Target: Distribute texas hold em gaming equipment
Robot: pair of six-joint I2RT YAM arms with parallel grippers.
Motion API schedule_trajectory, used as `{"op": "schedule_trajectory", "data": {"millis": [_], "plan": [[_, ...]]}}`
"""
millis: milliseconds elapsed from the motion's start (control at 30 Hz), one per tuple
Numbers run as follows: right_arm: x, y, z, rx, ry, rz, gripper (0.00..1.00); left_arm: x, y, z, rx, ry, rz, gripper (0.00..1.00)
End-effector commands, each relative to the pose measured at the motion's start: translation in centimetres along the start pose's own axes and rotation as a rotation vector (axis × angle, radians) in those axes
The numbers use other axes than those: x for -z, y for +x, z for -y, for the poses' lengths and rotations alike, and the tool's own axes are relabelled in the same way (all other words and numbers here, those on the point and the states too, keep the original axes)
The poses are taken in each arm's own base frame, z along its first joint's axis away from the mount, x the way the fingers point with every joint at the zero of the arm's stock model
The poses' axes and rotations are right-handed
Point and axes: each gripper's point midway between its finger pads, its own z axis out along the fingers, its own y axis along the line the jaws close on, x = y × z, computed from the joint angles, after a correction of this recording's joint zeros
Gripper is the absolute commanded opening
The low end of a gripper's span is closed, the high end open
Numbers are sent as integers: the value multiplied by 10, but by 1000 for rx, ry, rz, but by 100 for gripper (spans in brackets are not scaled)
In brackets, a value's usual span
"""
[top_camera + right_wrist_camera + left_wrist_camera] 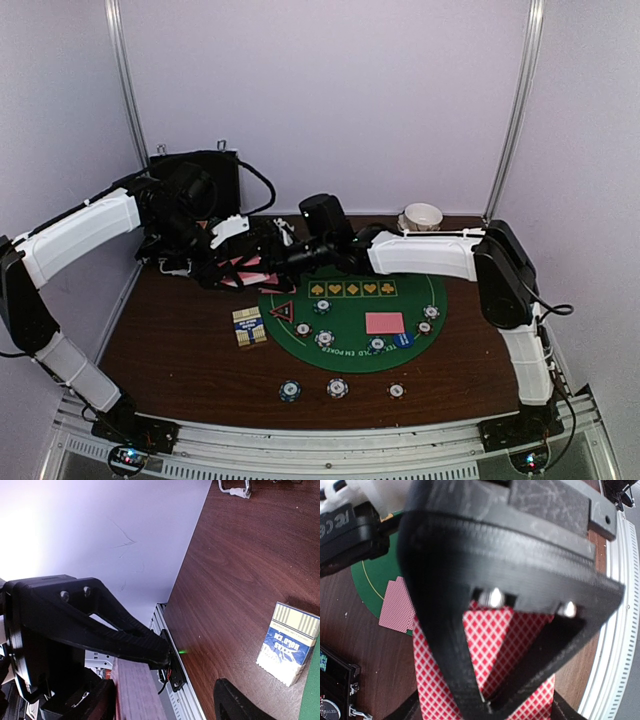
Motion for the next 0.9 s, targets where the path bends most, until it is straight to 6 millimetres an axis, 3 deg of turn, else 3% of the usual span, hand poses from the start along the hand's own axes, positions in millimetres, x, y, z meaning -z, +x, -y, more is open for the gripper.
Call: {"op": "schedule_trajectory", "data": {"millis": [0, 133, 333, 633, 867], "plan": [[21, -12, 27, -31, 75, 49, 67, 14, -17, 1, -31, -15, 75, 4], [31, -9, 36, -40, 110, 42, 63, 13, -16, 2, -30, -12, 73, 4], [43, -7, 32, -24, 121, 38, 56, 13, -16, 1, -29, -13, 70, 4], [61, -11, -11, 20, 54, 56, 49, 11, -13, 0, -28, -15, 62, 4], [66, -10, -25, 17, 22, 52, 41, 10, -13, 0, -27, -12, 60, 3]]}}
